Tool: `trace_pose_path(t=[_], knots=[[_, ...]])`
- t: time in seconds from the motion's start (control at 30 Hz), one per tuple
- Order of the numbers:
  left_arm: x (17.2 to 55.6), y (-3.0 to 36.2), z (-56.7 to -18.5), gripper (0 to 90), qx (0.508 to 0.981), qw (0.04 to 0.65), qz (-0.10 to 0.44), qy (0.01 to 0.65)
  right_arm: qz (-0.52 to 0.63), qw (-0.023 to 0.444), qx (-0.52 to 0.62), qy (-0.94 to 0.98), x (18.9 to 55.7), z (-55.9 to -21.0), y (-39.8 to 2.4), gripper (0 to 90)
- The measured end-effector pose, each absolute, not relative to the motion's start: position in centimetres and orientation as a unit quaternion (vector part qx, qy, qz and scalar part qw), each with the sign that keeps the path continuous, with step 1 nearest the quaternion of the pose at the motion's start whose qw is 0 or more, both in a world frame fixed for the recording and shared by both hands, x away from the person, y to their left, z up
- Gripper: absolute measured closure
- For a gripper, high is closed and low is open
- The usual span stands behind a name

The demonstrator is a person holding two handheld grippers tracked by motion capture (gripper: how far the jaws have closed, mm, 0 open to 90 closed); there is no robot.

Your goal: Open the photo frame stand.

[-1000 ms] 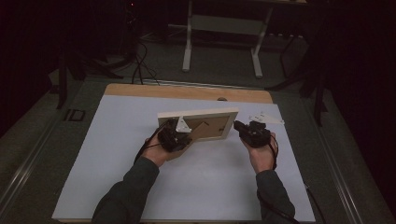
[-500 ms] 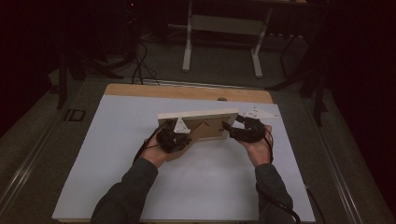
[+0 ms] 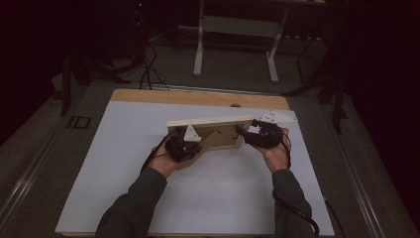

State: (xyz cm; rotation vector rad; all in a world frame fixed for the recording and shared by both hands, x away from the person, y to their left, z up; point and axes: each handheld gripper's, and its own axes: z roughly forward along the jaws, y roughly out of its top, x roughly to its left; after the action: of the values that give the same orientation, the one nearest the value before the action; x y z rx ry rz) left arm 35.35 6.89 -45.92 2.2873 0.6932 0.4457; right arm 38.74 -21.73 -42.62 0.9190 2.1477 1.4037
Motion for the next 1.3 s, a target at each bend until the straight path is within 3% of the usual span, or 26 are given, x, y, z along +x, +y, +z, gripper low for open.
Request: trace_pose_path(t=[0.3,0.7,1.1,1.3], knots=[[35.7,8.1,-45.6,79.9,0.875,0.348,0.178,0.287,0.505,0.212,0.327,0.77,38.1,-42.7,-21.6,55.2],[36.1,9.4,-45.7,76.2,0.872,0.338,0.189,0.299,0.501,0.224,0.3,0.78,36.9,-42.8,-21.0,62.2],[36.1,9.9,-46.2,75.1,0.863,0.332,0.208,0.32,0.481,0.249,0.272,0.796,36.1,-42.7,-19.2,63.2],[35.0,9.2,-45.6,78.6,0.866,0.347,0.2,0.301,0.479,0.256,0.284,0.79,36.1,-42.8,-18.9,63.3]])
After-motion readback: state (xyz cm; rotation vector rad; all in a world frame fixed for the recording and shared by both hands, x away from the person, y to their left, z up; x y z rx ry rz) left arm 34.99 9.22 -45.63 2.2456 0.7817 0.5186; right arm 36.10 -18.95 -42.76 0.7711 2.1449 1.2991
